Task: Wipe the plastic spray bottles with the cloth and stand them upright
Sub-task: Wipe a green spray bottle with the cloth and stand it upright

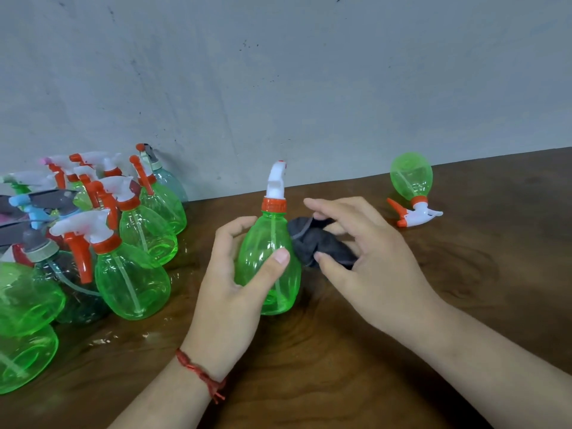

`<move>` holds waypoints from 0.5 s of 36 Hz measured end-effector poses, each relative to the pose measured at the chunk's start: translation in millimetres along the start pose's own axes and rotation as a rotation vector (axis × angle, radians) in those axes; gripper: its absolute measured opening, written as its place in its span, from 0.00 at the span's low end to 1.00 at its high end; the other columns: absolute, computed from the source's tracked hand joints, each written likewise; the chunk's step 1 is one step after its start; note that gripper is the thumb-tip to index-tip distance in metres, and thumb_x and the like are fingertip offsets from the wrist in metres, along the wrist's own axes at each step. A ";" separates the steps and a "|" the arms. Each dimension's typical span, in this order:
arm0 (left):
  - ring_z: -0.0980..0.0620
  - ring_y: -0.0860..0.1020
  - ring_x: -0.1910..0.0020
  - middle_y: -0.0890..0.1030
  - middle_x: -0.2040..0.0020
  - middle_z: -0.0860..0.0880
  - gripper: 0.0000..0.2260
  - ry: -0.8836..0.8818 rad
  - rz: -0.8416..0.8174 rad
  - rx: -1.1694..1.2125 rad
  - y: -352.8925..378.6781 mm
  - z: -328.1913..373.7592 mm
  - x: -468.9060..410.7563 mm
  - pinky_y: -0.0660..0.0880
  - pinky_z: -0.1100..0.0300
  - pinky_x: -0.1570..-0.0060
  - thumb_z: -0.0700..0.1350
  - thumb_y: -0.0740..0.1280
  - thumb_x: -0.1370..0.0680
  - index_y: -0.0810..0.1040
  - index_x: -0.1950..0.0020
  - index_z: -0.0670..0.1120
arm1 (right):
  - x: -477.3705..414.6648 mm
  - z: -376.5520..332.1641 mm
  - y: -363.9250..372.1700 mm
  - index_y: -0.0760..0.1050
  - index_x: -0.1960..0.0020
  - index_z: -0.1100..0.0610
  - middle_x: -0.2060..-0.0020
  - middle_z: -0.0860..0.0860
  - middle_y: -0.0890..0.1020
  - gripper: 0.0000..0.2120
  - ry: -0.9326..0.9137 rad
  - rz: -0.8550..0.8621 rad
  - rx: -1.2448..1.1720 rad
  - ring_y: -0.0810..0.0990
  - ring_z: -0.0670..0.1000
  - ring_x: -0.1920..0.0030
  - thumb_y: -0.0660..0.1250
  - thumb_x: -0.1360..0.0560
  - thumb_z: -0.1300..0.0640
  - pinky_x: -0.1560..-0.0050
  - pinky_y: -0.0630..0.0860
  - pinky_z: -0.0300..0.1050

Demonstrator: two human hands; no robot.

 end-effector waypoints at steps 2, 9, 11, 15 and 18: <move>0.50 0.84 0.38 0.83 0.36 0.52 0.23 0.003 0.004 0.001 -1.3 -1.3 -0.4 0.82 0.51 0.42 0.53 0.74 0.22 0.74 0.28 0.54 | -2.6 -1.5 -3.8 0.80 0.29 0.48 0.40 0.41 0.76 0.29 -0.048 -0.005 0.098 0.79 0.43 0.38 0.75 0.26 0.69 0.42 0.79 0.39; 0.38 0.83 0.37 0.83 0.36 0.47 0.21 -0.038 -0.060 0.185 0.0 -0.3 -0.3 0.79 0.30 0.37 0.50 0.70 0.21 0.77 0.27 0.53 | -7.3 11.6 -11.8 0.85 0.41 0.46 0.41 0.37 0.83 0.13 0.077 0.041 -0.070 0.81 0.45 0.36 0.73 0.21 0.61 0.37 0.79 0.45; 0.39 0.82 0.35 0.82 0.33 0.48 0.23 -0.040 -0.088 0.210 3.2 1.5 0.7 0.79 0.33 0.37 0.50 0.69 0.21 0.75 0.25 0.56 | -9.7 19.3 -9.4 0.84 0.41 0.47 0.42 0.40 0.86 0.12 0.201 0.051 -0.344 0.84 0.44 0.39 0.71 0.19 0.62 0.38 0.81 0.48; 0.43 0.84 0.36 0.83 0.34 0.49 0.27 -0.045 -0.160 0.228 10.2 3.3 4.2 0.79 0.42 0.38 0.52 0.72 0.23 0.74 0.23 0.63 | -12.9 24.6 -26.6 0.83 0.39 0.52 0.45 0.47 0.88 0.14 0.214 0.225 -0.482 0.86 0.47 0.41 0.69 0.18 0.67 0.36 0.82 0.51; 0.45 0.83 0.34 0.82 0.31 0.49 0.26 -0.032 -0.229 0.199 17.9 4.8 7.1 0.80 0.49 0.38 0.54 0.70 0.23 0.76 0.24 0.60 | -11.1 24.0 -49.2 0.84 0.35 0.51 0.41 0.46 0.86 0.16 0.158 0.386 -0.271 0.84 0.47 0.37 0.72 0.19 0.65 0.32 0.79 0.52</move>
Point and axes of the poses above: each hand's wrist, its own x-axis away from the middle knuckle, its own y-axis out of the palm, z = x × y, the point moved 8 cm from there along -x, towards the middle knuckle
